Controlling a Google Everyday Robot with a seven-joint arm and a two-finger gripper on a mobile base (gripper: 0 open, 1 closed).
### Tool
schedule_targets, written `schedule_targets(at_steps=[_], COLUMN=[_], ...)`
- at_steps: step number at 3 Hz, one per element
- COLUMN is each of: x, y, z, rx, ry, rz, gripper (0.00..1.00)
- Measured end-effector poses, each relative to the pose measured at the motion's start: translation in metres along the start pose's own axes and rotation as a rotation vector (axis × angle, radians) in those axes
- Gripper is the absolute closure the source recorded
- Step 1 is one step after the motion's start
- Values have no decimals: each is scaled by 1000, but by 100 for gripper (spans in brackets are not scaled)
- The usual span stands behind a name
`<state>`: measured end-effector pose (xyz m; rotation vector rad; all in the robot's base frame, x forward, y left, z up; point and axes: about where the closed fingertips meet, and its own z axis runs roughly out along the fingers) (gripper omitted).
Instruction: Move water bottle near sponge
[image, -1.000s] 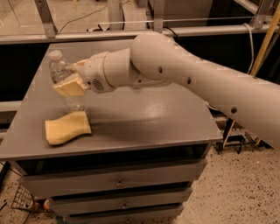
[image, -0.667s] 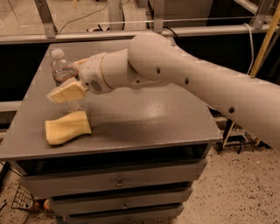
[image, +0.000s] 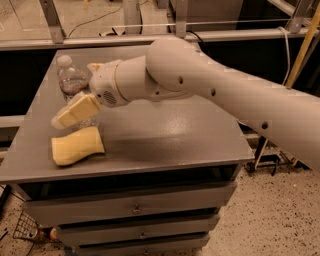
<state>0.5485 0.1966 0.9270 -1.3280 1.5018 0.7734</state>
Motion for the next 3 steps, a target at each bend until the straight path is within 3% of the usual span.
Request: schedule_targets(at_steps=[1, 2, 3], x=[8, 30, 57], y=[-2, -11, -28], z=[-36, -125, -189], rx=[56, 172, 263], ry=[14, 2, -15], rz=[19, 71, 135], gripper=[0, 0, 0])
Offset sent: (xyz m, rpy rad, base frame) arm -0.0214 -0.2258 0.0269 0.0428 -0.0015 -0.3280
